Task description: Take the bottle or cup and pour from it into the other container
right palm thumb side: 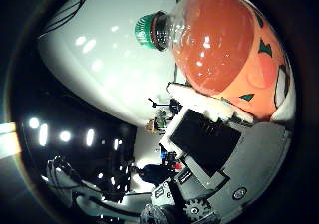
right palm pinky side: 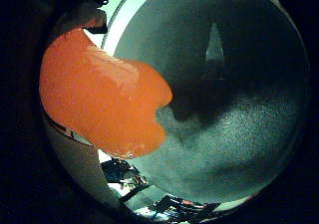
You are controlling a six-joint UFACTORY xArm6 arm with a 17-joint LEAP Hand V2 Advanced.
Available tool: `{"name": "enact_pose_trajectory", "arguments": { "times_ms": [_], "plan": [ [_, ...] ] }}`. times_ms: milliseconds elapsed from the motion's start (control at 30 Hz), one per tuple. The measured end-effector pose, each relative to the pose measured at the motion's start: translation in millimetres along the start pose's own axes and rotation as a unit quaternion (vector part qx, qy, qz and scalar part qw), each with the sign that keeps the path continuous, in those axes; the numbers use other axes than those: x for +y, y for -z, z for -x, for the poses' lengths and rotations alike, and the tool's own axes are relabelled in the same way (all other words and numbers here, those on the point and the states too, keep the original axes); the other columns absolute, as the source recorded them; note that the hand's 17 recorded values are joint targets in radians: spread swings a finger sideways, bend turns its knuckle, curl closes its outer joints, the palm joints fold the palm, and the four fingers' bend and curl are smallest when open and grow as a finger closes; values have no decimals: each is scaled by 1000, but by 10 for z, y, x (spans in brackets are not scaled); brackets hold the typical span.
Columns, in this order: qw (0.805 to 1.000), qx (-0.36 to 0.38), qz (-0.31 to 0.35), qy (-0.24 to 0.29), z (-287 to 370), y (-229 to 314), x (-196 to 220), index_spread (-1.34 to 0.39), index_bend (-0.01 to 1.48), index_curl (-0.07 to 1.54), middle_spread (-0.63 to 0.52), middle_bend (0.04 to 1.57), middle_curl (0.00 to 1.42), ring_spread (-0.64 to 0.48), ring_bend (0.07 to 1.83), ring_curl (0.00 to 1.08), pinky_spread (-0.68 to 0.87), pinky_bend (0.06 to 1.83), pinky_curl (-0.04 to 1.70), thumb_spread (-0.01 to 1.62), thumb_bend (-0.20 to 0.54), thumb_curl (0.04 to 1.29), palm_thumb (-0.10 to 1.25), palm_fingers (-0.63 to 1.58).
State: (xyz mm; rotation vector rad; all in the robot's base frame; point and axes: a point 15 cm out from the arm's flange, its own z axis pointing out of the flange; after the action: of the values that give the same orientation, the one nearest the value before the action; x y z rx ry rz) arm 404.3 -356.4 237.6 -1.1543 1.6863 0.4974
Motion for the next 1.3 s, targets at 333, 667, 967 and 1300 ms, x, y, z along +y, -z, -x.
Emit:
{"name": "enact_pose_trajectory", "arguments": {
  "times_ms": [333,667,967,1300],
  "plan": [
    [994,62,55,70,766,-50,-15,-236,1163,910,-191,1289,952,-260,1387,819,-163,1615,644,733,-17,727,978,964],
    [950,188,173,178,1690,-504,110,-244,1189,939,-198,1308,990,-266,1370,885,-180,1528,745,512,-22,832,1028,935],
    [903,270,223,248,2356,-937,195,-245,1193,949,-201,1296,1012,-271,1351,915,-195,1464,811,437,-22,877,1038,941],
    [859,328,262,293,2965,-1502,424,-249,1164,957,-203,1276,1023,-275,1319,935,-219,1396,872,422,-23,903,1032,966]
  ]
}}
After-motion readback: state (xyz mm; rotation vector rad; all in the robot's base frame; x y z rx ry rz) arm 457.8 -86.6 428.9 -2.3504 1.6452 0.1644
